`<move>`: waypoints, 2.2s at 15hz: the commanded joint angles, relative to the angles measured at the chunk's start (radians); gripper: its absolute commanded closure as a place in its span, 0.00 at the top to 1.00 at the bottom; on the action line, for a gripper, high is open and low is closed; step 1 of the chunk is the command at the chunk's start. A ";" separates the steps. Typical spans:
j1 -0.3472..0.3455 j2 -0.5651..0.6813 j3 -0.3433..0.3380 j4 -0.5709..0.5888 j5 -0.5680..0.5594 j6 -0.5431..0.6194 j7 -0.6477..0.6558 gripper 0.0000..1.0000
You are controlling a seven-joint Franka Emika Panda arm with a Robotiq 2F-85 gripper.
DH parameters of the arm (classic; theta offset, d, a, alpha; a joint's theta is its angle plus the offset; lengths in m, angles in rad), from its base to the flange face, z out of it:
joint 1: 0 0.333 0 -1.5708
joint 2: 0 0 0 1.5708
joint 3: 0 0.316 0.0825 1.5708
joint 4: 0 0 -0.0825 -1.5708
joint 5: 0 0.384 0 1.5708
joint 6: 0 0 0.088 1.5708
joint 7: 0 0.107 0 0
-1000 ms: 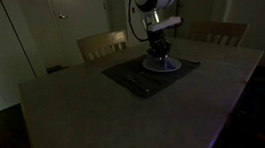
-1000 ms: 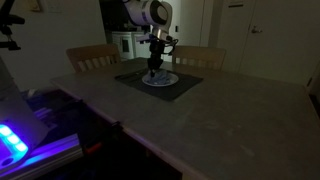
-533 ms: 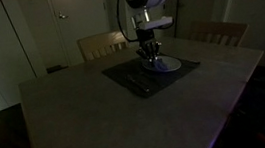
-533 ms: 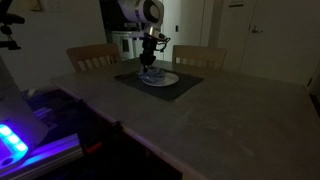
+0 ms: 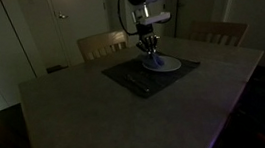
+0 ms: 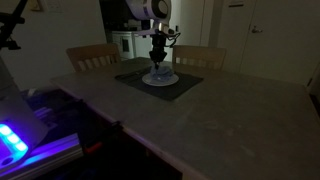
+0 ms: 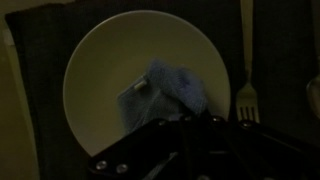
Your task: Use the towel to wipe the plate
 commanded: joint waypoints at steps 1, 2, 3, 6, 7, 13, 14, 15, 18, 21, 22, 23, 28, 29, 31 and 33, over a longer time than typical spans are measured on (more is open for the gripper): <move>-0.014 0.020 -0.036 0.018 -0.037 -0.011 0.008 0.02; -0.016 0.018 -0.047 0.008 -0.043 -0.009 0.020 0.02; -0.019 0.016 -0.055 -0.002 -0.045 -0.005 0.029 0.02; -0.020 0.007 -0.061 -0.040 -0.035 -0.006 0.053 0.02; -0.022 0.006 -0.055 -0.049 -0.025 -0.009 0.056 0.02; -0.009 -0.015 0.010 -0.086 0.029 -0.056 0.027 0.02; -0.004 -0.014 0.021 -0.081 0.034 -0.059 0.023 0.02; -0.003 -0.011 0.031 -0.070 0.036 -0.059 0.013 0.02; -0.004 0.011 0.052 -0.022 0.037 -0.063 -0.024 0.02; -0.008 0.031 0.045 0.028 0.020 -0.061 -0.050 0.02; -0.009 0.042 0.035 0.043 0.007 -0.058 -0.051 0.02; -0.010 0.049 0.024 0.052 -0.005 -0.058 -0.053 0.02; -0.027 0.061 -0.041 0.022 -0.039 -0.038 -0.001 0.02; -0.028 0.063 -0.057 0.011 -0.036 -0.038 0.033 0.02; -0.024 0.066 -0.080 -0.005 -0.036 -0.050 0.091 0.02; -0.013 0.045 -0.098 -0.034 -0.045 -0.068 0.141 0.02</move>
